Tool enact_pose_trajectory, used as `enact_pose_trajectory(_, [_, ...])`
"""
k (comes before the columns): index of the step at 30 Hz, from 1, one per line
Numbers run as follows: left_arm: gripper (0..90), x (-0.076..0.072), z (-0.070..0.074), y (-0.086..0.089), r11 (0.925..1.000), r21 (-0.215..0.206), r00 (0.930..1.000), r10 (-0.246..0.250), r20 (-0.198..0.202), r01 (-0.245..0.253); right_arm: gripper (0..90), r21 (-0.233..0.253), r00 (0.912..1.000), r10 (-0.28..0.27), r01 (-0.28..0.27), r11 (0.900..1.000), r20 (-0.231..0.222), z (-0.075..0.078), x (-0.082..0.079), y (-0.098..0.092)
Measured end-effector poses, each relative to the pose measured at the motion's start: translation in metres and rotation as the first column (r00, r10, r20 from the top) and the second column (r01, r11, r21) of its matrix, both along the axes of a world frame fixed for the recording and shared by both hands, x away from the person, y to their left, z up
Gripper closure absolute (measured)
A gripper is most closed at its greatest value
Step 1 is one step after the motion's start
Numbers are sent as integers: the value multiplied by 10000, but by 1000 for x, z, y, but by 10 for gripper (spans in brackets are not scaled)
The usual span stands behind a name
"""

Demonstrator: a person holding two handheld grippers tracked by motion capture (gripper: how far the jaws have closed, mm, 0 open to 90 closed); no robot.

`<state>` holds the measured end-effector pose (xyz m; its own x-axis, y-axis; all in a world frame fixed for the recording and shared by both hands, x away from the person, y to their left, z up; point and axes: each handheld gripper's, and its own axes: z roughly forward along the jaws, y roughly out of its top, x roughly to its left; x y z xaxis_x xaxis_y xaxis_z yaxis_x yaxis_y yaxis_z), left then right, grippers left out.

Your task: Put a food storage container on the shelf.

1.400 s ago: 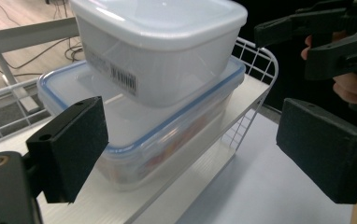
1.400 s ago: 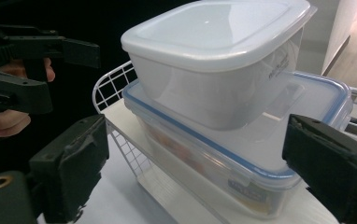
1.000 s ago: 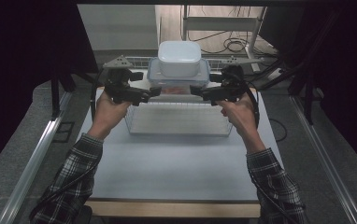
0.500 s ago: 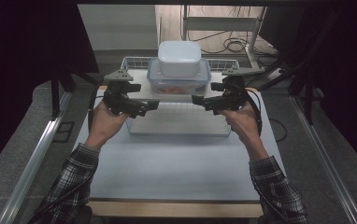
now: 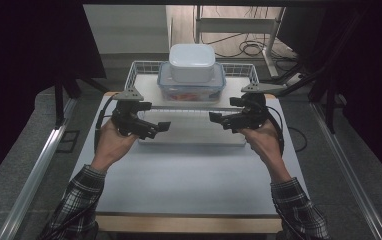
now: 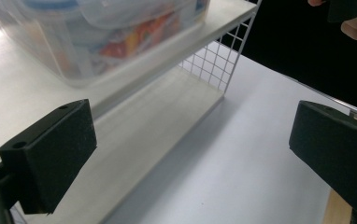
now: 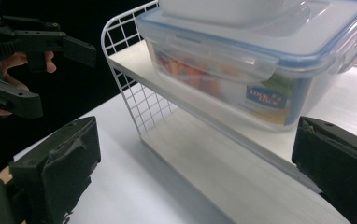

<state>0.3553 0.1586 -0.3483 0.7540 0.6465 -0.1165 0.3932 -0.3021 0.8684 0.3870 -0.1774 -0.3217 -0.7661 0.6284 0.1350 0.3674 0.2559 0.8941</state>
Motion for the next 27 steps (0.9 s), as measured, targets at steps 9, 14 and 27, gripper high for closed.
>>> enact_pose_trajectory(9, [20, -10, -21, 1, 10000, -62, 10000, 53, 30, -52, 18, -493, 9998, 97, -88, 9987, 182, -17, -10, 1])
enact_pose_trajectory(14, [22, -16, -33, 2, 10000, 33, 9999, -11, 115, 10, 20, -751, 9997, 160, -144, 9971, 207, -29, -15, 2])
enact_pose_trajectory(27, [33, -29, -60, 6, 9994, 204, 9995, 282, 173, -285, 25, -863, 9999, 65, -53, 9963, 129, -62, -25, -4])
